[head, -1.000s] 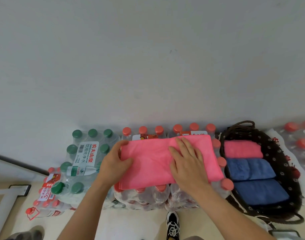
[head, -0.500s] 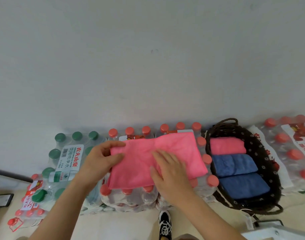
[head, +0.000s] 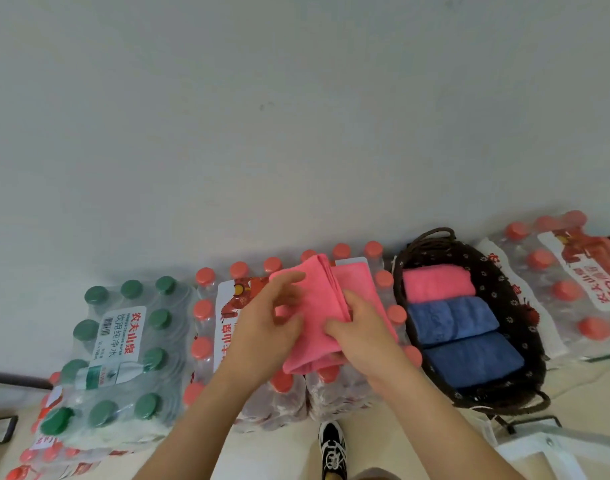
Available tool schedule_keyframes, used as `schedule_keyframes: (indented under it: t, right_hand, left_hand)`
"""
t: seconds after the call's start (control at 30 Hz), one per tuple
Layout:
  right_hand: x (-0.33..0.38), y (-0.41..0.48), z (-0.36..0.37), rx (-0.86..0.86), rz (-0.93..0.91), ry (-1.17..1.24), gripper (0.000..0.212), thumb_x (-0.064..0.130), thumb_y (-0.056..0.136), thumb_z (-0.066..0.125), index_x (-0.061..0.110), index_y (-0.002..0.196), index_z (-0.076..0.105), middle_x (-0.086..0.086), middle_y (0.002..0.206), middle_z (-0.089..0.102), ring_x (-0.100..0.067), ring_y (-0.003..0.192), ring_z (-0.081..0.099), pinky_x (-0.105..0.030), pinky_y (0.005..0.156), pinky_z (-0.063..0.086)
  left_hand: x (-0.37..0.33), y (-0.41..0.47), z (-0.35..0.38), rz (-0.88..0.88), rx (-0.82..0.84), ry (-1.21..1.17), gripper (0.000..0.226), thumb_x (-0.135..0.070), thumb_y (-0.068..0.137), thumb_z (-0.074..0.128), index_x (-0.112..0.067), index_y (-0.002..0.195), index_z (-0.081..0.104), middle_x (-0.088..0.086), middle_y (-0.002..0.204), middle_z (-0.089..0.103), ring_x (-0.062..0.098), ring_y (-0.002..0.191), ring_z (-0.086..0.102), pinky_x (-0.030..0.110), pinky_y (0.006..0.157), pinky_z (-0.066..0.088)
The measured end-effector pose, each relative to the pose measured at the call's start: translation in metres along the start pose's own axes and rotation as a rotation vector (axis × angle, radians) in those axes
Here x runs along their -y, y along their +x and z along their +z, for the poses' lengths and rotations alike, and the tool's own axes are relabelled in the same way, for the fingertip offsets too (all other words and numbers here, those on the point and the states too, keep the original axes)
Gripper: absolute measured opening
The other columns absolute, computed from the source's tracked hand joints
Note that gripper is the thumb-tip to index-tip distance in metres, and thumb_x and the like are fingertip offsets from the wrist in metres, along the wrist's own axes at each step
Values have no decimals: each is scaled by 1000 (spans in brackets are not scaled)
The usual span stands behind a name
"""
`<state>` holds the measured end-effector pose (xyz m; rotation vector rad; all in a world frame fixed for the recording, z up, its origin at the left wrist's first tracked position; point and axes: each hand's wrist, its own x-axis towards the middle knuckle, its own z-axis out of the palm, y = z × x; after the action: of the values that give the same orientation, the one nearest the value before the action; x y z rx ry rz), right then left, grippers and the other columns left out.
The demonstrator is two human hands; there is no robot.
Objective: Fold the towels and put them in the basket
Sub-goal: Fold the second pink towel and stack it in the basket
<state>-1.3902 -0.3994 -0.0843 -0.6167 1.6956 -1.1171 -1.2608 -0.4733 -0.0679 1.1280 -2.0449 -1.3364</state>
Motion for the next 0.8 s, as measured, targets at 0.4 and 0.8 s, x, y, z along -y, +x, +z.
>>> schedule_keyframes:
  t: [0.4, 0.8]
  right_hand:
    - [-28, 15, -27, -359, -76, -673, 39, 20, 87, 44, 18, 126, 48, -12, 88, 61, -31, 88, 56, -40, 71, 46]
    - [-31, 12, -32, -453, -80, -993, 58, 32, 90, 48, 17, 142, 27, -6, 117, 49, -25, 94, 61, -31, 62, 37]
  left_hand:
    - [42, 21, 57, 206, 175, 764, 61, -58, 94, 14, -36, 150, 25, 0, 161, 9, 18, 149, 3, 47, 119, 11]
    - [46, 18, 76, 212, 185, 1027, 54, -60, 95, 27, -44, 146, 27, 6, 160, 16, 31, 147, 15, 71, 105, 18]
